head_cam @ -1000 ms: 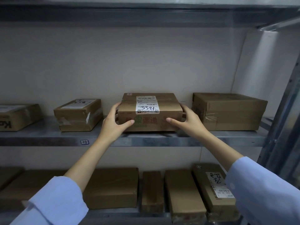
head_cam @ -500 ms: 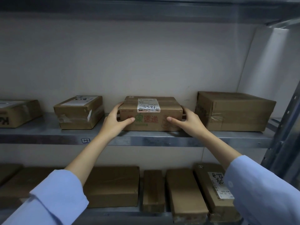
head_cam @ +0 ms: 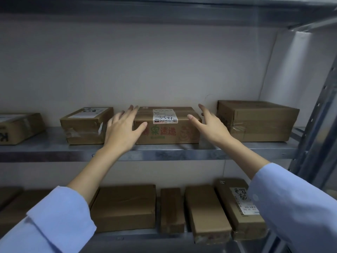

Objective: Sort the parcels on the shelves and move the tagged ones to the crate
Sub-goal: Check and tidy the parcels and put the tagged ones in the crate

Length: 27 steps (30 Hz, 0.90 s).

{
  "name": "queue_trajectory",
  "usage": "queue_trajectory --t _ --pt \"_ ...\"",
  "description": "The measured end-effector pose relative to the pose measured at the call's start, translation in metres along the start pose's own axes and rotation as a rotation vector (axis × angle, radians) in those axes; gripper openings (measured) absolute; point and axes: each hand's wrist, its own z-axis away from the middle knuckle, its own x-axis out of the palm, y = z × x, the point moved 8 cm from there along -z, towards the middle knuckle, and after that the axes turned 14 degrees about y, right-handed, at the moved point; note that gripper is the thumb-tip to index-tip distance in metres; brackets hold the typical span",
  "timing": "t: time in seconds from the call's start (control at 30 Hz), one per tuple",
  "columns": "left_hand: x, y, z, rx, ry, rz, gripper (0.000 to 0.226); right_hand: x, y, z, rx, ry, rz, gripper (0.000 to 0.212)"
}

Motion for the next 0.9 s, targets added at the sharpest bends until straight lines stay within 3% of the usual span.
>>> queue_trajectory --t 0.13,0.5,0.9 --pt "0.002 0.011 0.002 0.056 -0.014 -0.071 0.064 -0.010 -0.006 0.003 -0.007 -0.001 0.133 0.074" --pt "0.024 0.089 0.001 0.155 -0.052 0.018 0.065 -0.094 0.011 0.015 -0.023 0.146 0.178 0.070" --pt "0.072 0.203 -0.016 0.223 -0.043 0.099 0.071 -0.183 0.123 -0.005 0.053 0.254 0.386 0.068"
